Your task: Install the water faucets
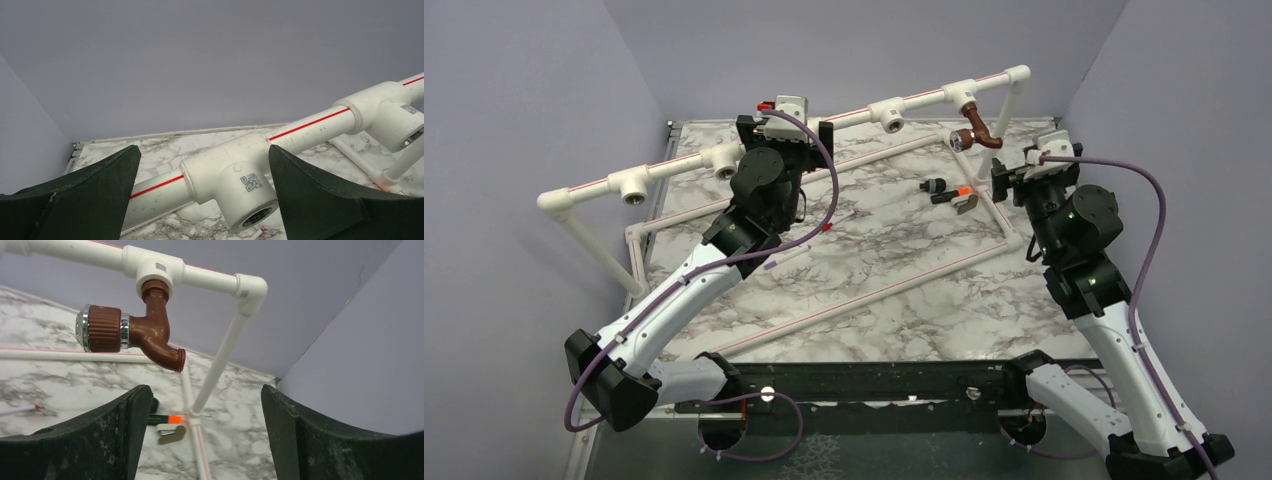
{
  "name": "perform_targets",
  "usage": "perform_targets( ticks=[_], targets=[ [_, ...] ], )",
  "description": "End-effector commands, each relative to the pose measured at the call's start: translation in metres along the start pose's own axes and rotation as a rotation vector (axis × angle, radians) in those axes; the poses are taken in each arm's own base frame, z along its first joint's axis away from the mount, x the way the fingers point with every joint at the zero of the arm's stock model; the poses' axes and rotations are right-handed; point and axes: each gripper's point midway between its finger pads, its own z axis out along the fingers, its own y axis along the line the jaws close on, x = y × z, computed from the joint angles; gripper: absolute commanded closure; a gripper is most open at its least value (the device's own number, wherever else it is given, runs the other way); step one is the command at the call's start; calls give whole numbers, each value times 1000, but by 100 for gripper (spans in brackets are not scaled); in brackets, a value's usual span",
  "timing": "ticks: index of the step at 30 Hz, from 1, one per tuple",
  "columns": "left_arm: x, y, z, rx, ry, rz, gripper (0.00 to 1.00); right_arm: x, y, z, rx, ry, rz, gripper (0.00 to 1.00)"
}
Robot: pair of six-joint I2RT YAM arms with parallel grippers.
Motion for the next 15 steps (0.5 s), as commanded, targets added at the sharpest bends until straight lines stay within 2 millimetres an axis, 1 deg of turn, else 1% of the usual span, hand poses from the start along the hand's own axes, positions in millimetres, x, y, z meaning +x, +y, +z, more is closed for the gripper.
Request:
perform_targets(
  ticks=[1,3,8,10,13,15],
  targets=[
    [56,6,-3,-17,163,139,1,-25,1,-3,-84,-122,-395,16],
    [55,6,-3,-14,161,136,1,-23,7,-1,-122,-148,-499,16],
    [53,7,-4,-19,159,137,1,-30,15,7,-150,-228,-714,16],
    [53,7,-4,-18,159,137,1,-28,18,12,-159,-245,-795,16],
    [53,7,-4,-18,159,136,1,-20,30,17,-222,-257,-938,19],
    [53,8,-4,-20,159,137,1,-18,35,20,-235,-274,-981,21]
  ],
)
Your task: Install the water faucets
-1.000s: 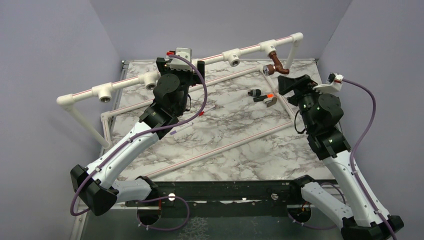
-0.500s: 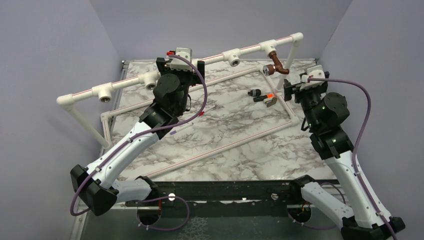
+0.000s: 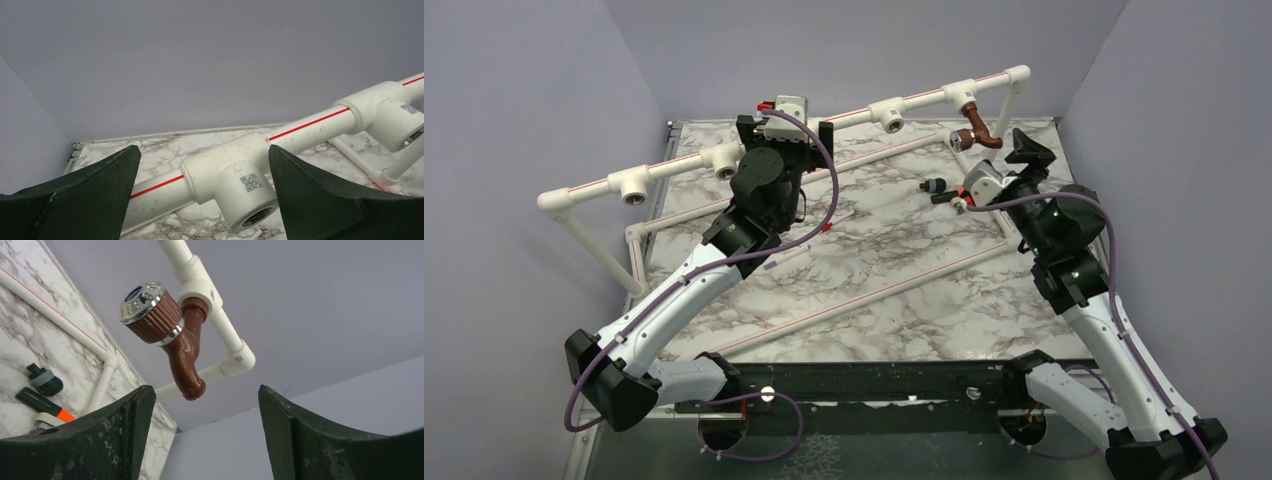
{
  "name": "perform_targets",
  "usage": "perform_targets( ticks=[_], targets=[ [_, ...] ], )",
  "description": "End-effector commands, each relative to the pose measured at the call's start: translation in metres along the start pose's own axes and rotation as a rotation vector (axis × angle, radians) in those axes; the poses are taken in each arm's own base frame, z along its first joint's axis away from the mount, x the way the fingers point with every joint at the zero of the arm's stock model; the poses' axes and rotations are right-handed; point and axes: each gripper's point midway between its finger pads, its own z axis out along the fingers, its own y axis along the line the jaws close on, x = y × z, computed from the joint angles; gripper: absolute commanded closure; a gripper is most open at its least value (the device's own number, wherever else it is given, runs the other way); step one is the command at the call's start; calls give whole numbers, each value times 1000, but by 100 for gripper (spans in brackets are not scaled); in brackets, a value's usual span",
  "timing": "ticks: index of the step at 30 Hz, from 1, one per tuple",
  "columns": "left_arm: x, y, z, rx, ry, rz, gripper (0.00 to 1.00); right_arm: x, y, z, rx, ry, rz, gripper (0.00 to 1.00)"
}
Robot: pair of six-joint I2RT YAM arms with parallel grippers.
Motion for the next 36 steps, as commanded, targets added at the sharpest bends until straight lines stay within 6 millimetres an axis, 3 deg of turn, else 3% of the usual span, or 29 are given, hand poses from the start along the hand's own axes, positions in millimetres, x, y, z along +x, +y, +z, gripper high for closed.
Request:
perform_targets(
  ticks=[1,12,23,26,30,34,36],
  targets=[
    [53,8,-4,-21,159,137,1,-15,3,10,-13,-94,-222,21],
    [54,8,-3,-25,160,142,1,-12,4,36,71,-108,-437,26],
    [56,9,-3,-27,163,147,1,-15,10,55,86,-139,-472,39],
    [57,8,-2,-26,165,149,1,-16,13,57,83,-145,-444,48],
    [58,8,-2,-25,166,151,1,-19,13,58,88,-164,-351,68],
    [57,8,-2,-27,167,151,1,-19,19,57,89,-183,-227,96],
    [56,8,-3,-27,164,148,1,-20,16,54,115,-196,-142,99]
  ],
)
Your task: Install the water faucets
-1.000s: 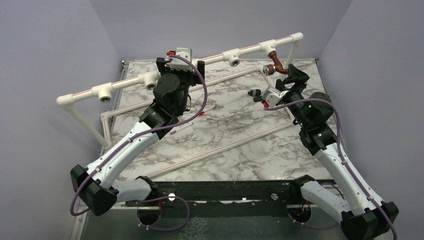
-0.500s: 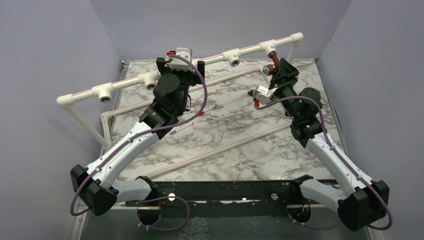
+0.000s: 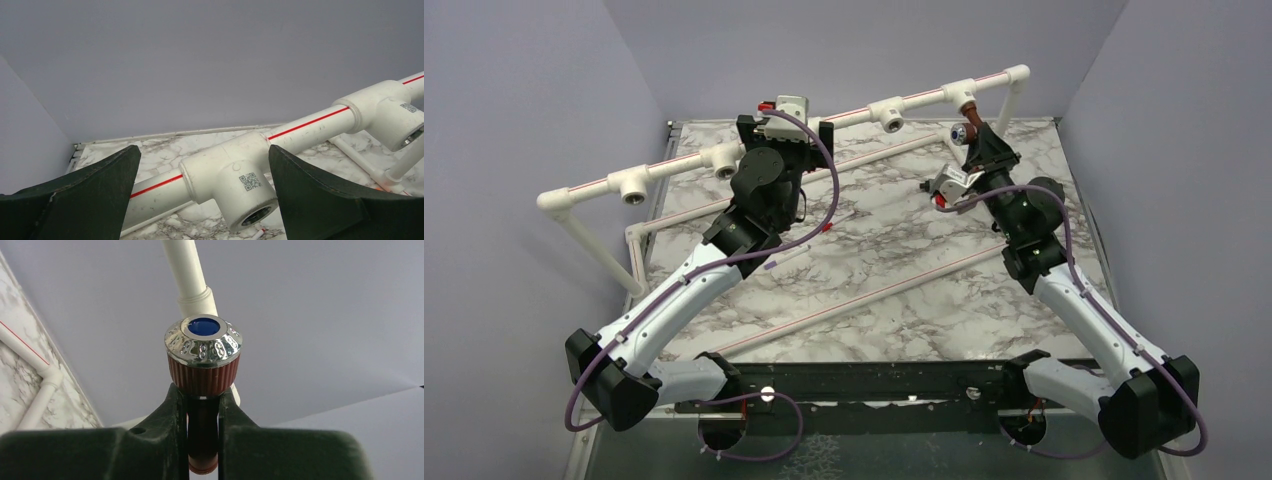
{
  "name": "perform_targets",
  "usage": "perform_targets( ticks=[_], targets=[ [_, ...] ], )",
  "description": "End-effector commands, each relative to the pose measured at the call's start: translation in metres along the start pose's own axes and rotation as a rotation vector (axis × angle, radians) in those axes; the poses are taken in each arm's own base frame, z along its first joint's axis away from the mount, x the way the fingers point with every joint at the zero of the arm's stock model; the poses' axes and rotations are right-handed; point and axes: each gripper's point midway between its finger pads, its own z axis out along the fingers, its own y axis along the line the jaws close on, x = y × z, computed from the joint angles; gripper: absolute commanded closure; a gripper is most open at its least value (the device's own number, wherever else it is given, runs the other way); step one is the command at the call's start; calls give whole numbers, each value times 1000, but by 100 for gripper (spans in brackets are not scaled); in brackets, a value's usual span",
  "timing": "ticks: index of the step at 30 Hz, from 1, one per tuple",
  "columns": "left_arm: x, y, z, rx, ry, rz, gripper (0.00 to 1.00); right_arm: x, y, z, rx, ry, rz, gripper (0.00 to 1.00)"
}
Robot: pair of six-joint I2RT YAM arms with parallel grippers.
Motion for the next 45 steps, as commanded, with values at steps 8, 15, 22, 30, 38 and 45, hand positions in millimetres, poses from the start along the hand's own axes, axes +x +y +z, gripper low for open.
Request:
perform_targets(
  ticks=[8,15,22,30,38,45],
  targets=[
    [55,8,-3,-23,164,141,1,-25,-49,-8,255,-138,800,99],
    [54,8,-3,-22,162,139,1,-11,-66,-5,393,-60,1357,99],
    [55,7,-4,-19,164,138,1,-6,-62,-9,519,-59,1823,99],
    [55,8,-4,-23,164,141,1,8,-41,-10,682,40,2348,99],
    [53,9,-4,-26,160,141,1,7,-11,-7,748,117,2755,99],
    [56,7,-3,-21,166,141,1,3,3,-7,755,254,2875,99]
  ],
)
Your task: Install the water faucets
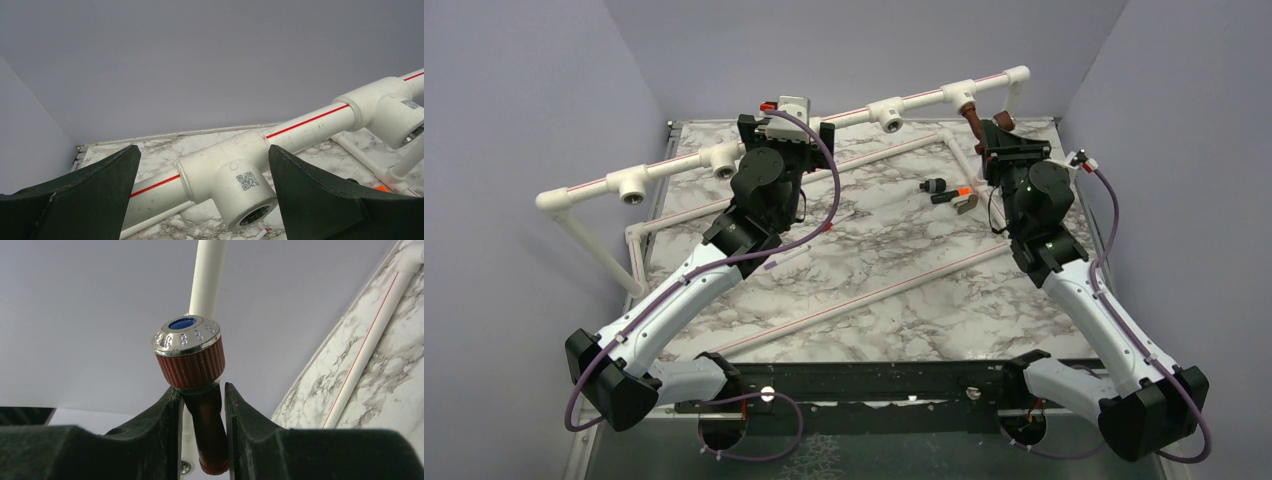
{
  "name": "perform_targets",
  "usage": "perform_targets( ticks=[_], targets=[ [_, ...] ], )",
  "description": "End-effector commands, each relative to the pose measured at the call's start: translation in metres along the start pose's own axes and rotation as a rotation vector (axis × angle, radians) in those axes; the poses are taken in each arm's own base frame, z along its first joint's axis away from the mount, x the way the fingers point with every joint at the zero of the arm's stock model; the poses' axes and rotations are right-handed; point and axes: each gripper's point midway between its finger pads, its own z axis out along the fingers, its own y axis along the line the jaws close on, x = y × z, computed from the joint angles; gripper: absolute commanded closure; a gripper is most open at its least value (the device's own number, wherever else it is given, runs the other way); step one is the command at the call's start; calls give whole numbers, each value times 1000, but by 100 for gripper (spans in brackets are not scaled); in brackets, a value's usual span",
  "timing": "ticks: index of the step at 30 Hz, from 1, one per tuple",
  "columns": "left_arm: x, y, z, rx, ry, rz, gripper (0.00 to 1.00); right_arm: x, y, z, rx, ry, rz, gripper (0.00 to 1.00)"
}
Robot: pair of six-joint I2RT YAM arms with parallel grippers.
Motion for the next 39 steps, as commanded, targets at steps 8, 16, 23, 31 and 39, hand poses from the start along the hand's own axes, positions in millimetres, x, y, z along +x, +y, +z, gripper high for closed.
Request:
perform_targets(
  ticks=[8,16,23,31,39],
  targets=[
    [58,6,-2,-26,170,125,1,-6,-10,-13,127,-22,117,85],
    [60,6,-1,-29,174,130,1,-12,-19,-24,130,-31,30,31],
    [61,5,-1,-28,176,130,1,-33,-16,-45,126,-69,-149,19],
    [60,5,-1,-27,175,128,1,-49,10,-61,-13,-47,-715,18],
    [58,6,-2,-28,171,127,1,-41,20,-67,-203,54,-1378,19]
  ],
)
